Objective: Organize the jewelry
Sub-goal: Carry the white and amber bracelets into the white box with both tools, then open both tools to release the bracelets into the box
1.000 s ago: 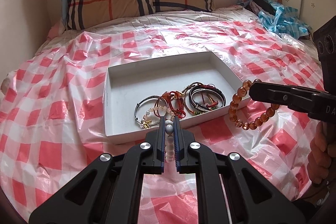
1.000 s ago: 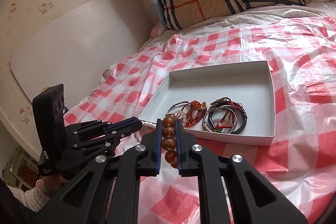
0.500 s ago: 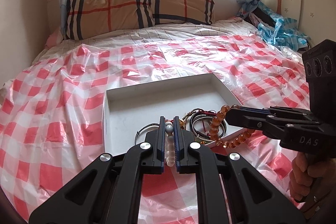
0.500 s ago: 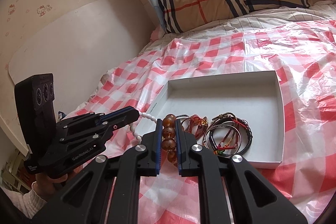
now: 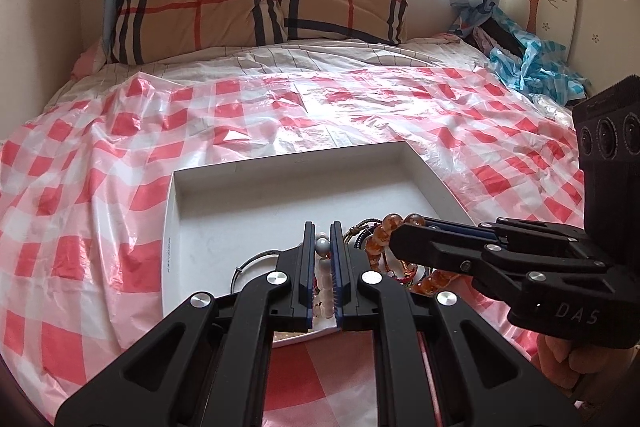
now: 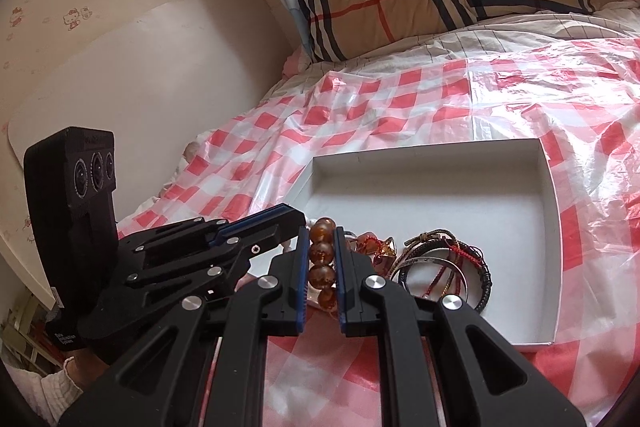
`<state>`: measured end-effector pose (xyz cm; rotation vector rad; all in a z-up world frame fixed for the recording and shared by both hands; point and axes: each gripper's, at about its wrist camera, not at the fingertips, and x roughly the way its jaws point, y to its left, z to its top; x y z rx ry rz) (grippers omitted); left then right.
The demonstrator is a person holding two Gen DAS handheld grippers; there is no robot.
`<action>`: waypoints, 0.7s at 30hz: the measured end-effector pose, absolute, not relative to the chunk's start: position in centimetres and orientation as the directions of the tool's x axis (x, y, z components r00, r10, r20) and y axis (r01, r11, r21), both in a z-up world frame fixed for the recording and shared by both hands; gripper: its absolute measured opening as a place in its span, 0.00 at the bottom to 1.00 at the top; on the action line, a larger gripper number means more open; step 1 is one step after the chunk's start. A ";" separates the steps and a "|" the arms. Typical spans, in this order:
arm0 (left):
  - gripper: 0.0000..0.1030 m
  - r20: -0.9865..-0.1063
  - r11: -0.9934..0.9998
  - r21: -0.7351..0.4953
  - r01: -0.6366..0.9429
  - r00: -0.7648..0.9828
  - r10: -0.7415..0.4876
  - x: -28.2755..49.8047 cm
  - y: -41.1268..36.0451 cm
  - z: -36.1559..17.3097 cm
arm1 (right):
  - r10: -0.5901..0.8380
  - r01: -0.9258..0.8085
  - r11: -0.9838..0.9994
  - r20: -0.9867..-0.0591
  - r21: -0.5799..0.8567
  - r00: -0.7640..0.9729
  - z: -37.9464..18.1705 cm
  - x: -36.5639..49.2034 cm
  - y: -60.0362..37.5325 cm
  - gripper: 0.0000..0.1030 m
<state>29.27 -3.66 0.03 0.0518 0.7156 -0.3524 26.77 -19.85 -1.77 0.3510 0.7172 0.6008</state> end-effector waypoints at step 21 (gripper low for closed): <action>0.50 -0.701 0.977 0.078 0.199 0.708 -0.088 29.6 -2.6 -3.4 | 0.477 -0.281 0.875 -0.604 0.394 0.638 -4.1 26.9 -20.4 0.31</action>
